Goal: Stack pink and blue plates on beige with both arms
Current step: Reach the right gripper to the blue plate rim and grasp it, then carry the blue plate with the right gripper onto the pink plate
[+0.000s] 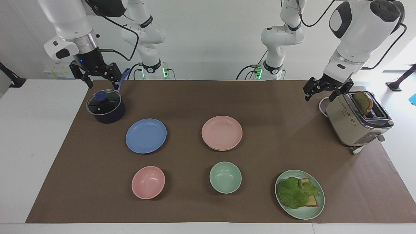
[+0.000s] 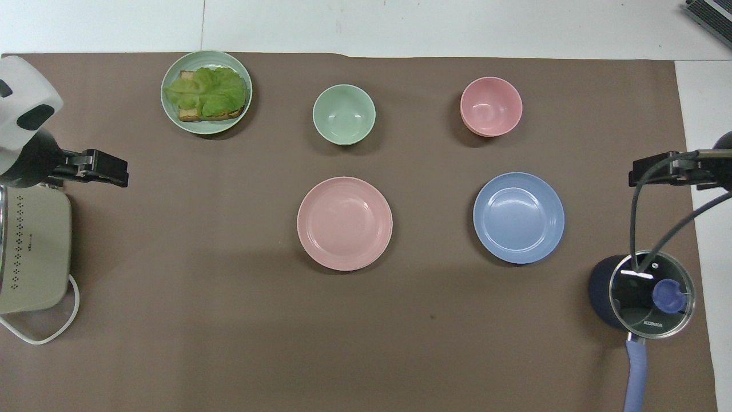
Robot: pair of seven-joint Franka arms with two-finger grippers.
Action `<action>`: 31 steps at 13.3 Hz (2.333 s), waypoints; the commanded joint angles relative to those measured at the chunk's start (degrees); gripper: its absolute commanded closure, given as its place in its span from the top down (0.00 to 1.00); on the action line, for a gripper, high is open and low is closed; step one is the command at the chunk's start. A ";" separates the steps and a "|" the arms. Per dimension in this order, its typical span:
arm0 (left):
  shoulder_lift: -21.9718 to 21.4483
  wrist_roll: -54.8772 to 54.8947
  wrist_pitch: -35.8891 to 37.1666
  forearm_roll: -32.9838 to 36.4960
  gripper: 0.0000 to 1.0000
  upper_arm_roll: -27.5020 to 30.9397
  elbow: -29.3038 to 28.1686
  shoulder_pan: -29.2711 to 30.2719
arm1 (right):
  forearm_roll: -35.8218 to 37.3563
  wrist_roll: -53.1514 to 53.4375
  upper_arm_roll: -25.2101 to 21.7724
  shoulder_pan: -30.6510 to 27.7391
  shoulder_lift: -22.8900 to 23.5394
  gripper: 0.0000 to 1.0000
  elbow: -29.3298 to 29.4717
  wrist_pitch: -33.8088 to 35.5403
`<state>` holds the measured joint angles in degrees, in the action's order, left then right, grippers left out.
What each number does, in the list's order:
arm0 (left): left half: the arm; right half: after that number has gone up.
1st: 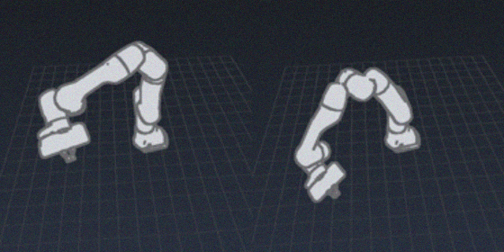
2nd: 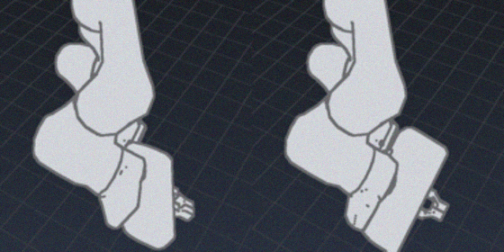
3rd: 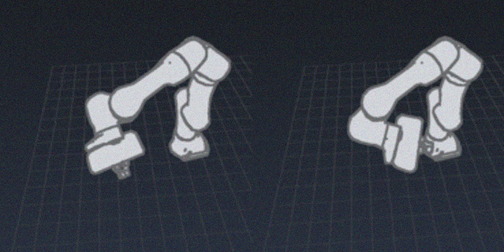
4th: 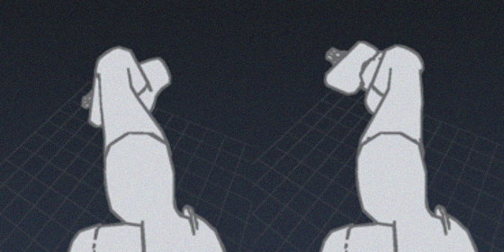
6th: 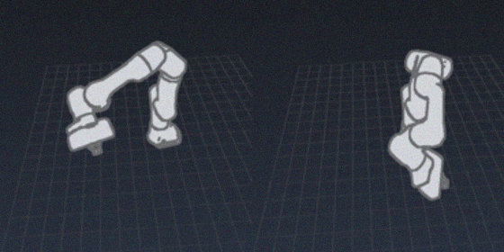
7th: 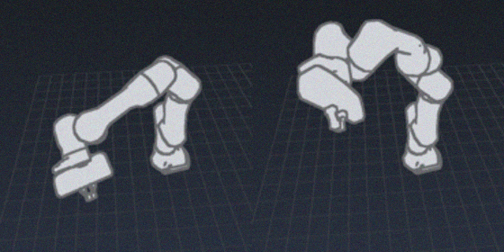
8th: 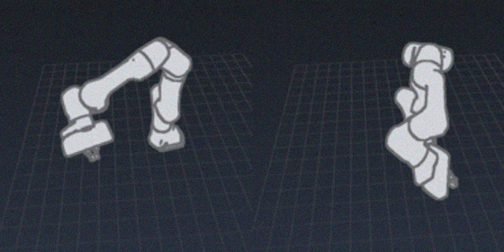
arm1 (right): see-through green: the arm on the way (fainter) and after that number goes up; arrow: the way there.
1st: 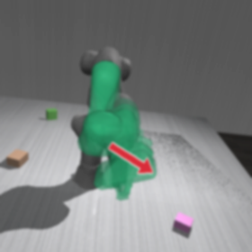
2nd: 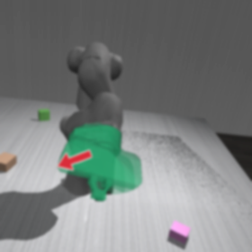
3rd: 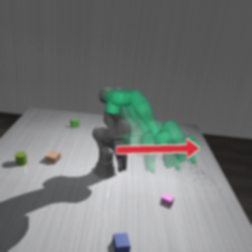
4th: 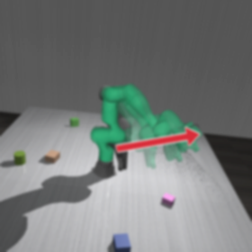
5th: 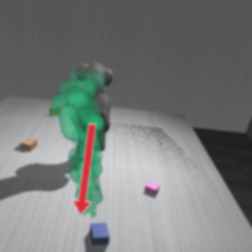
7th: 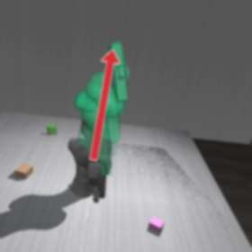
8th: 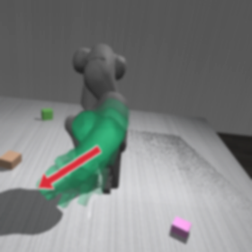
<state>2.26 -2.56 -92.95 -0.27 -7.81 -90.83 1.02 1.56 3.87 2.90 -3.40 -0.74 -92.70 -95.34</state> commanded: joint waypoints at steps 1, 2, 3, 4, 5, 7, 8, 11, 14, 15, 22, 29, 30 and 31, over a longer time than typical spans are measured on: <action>-0.15 0.36 0.85 1.24 1.00 -0.01 0.48 0.04 | -0.42 -0.97 0.09 -0.64 -0.76 1.00 -8.86 -7.81; -0.15 0.28 0.84 1.15 1.00 -0.01 0.48 0.04 | -0.42 -0.97 0.09 -0.64 -0.32 1.00 -12.03 -12.36; -0.15 0.27 0.84 1.15 1.00 0.08 0.48 0.12 | -0.33 -0.97 0.09 -0.73 0.82 1.00 -15.11 -16.24; -0.15 0.27 0.84 1.07 1.00 0.17 0.48 0.21 | -0.33 -1.05 0.00 -0.91 2.74 1.00 -17.49 -19.41; -0.15 0.27 0.84 1.07 1.00 0.08 0.48 0.56 | -0.33 -1.05 0.00 -1.43 4.42 1.00 -19.51 -22.66; -0.07 0.27 0.84 0.98 1.00 0.08 0.48 0.74 | -0.24 -1.32 0.00 -1.70 7.05 1.00 -22.77 -29.34; -0.15 0.27 0.84 0.98 1.00 0.08 0.48 0.74 | -0.24 -3.49 0.00 -2.48 9.16 1.00 -23.13 -32.33; -0.07 0.27 0.84 0.98 1.00 0.08 0.48 0.74 | -0.24 -8.69 0.09 -4.68 12.25 1.00 -24.53 -34.99; -0.15 0.27 0.84 0.89 1.00 0.08 0.48 0.74 | -1.46 -11.50 0.18 -4.78 13.04 0.95 -29.01 -39.56; -0.15 0.27 0.84 0.89 1.00 0.08 0.48 0.74 | -3.99 -13.25 0.18 -4.78 13.05 0.93 -29.37 -39.74; -0.15 0.27 0.84 0.89 1.00 0.08 0.48 0.74 | -12.54 -16.51 0.18 -5.57 13.22 0.00 -29.20 -39.13; -0.07 0.27 0.76 0.89 1.00 0.08 0.48 0.74 | -12.90 -19.60 0.35 -5.48 10.95 0.00 -27.71 -34.83; -0.15 0.27 0.84 0.89 1.00 0.08 0.48 0.83 | -12.90 -19.43 0.70 -4.96 9.54 0.00 -27.18 -33.78; -0.15 0.27 0.84 0.89 1.00 0.08 0.48 0.74 | -13.59 -19.08 0.96 -3.91 8.40 0.00 -26.05 -32.03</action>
<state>2.26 -2.56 -92.95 -0.26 -7.40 -90.83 1.17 -9.93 -13.42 2.99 -7.91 10.95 -119.77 -130.78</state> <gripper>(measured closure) 0.000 0.965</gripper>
